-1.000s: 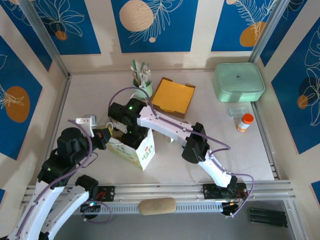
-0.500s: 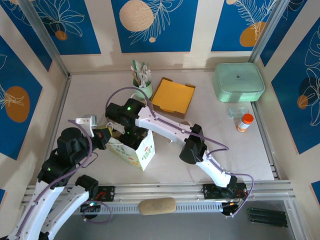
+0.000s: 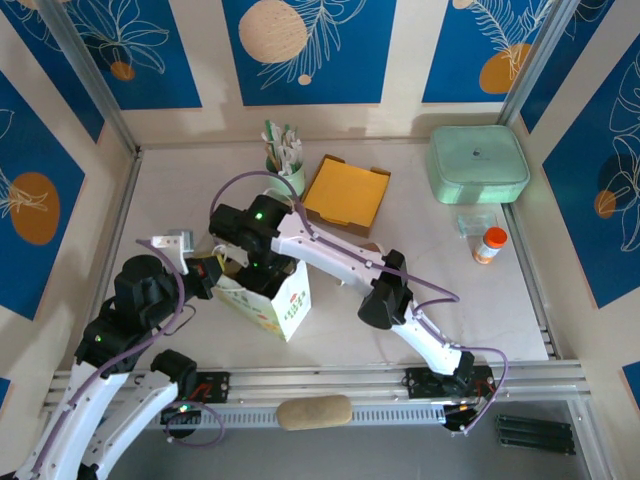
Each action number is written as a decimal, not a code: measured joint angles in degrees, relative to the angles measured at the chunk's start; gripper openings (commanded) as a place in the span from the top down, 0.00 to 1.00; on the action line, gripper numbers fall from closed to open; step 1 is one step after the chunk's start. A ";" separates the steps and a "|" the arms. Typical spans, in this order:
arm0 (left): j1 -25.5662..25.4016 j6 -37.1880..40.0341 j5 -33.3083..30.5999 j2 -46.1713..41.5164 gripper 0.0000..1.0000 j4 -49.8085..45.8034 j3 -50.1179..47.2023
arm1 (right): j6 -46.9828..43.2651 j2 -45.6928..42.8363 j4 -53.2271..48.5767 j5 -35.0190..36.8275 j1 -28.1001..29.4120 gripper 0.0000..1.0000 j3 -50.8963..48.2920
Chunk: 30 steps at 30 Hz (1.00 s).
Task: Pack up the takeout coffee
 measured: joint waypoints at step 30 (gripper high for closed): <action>0.00 0.02 0.00 0.83 1.00 0.22 0.00 | 5.01 -4.46 -1.53 5.40 0.00 0.17 5.46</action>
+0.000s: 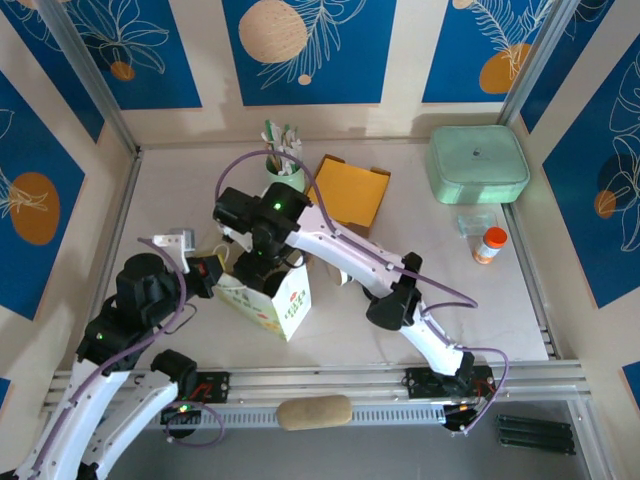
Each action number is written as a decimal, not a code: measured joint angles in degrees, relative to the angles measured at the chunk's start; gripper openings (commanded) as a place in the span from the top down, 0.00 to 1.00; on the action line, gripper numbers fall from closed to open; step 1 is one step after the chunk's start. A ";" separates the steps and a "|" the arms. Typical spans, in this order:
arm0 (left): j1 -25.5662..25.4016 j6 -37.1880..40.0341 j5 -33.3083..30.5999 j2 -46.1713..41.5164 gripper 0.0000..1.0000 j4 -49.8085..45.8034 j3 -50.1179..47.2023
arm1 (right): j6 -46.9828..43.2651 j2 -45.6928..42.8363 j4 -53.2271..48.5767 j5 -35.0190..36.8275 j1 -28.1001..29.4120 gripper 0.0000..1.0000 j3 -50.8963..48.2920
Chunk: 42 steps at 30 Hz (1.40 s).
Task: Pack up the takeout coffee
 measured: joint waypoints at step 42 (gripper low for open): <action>0.00 -0.02 0.00 1.05 1.00 0.26 0.00 | 1.92 -7.17 -0.09 1.84 4.94 0.28 2.84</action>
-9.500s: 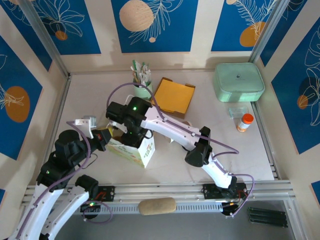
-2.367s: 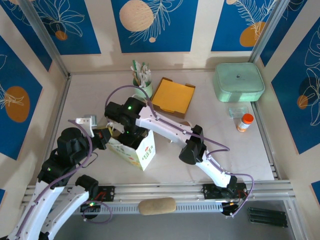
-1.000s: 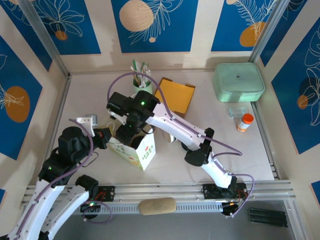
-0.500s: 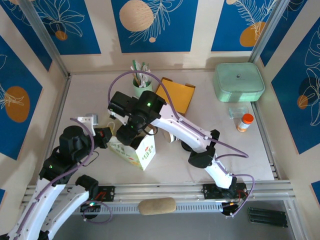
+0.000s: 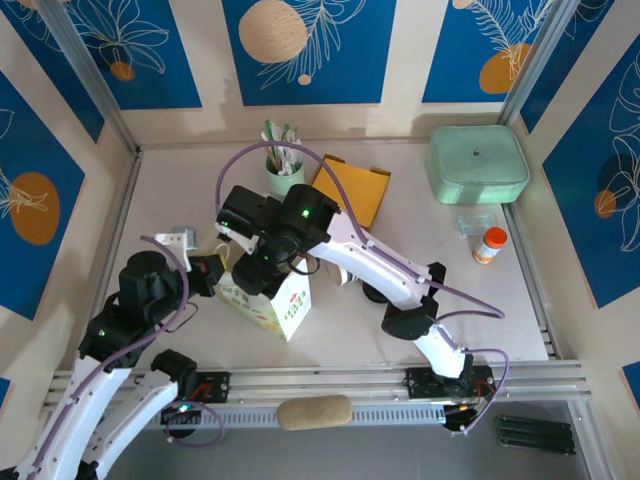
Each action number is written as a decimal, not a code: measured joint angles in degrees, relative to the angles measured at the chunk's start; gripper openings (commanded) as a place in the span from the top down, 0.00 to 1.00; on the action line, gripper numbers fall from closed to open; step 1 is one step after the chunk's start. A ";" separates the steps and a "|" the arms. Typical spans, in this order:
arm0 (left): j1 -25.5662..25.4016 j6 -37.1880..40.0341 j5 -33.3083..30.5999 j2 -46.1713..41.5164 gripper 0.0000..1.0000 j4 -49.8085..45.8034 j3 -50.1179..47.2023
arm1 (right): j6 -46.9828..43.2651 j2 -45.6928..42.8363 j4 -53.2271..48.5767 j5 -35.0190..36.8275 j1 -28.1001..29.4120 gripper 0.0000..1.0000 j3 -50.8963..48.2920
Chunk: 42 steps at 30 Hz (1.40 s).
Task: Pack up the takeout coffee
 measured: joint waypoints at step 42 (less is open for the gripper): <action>0.00 0.17 1.07 1.20 0.40 -1.66 4.33 | 2.97 -8.04 0.24 0.02 2.51 0.35 -2.93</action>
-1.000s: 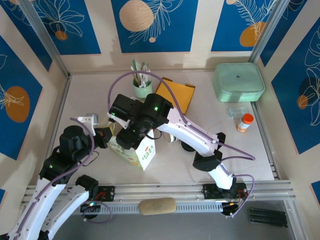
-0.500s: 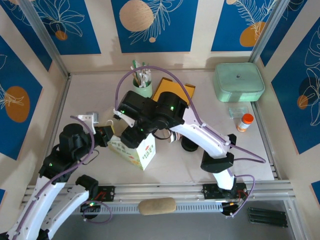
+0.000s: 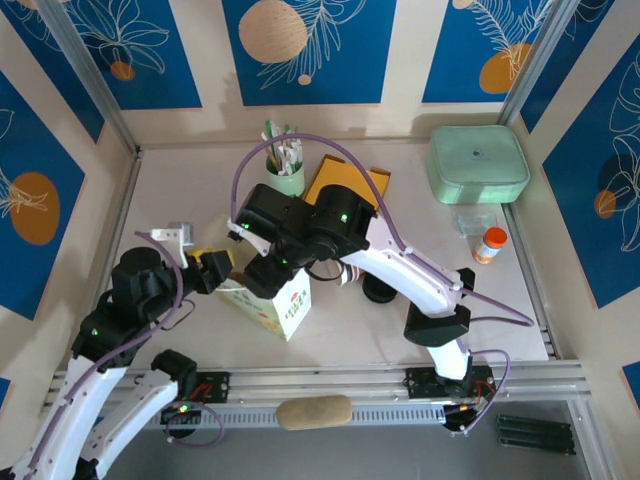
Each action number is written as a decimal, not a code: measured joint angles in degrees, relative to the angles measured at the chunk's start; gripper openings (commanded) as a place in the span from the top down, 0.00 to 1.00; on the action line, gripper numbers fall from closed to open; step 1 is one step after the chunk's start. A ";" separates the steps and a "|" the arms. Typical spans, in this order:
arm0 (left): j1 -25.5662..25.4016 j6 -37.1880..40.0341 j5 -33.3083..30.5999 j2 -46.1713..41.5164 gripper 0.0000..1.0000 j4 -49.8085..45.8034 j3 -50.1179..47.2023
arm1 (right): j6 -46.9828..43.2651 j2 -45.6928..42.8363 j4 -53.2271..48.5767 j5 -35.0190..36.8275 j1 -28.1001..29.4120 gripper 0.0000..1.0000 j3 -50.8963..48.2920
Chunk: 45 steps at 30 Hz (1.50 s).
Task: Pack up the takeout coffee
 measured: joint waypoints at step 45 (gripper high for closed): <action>0.00 0.72 0.31 4.07 0.16 -0.13 16.59 | 12.07 -34.51 32.87 -1.29 -20.96 0.34 -40.52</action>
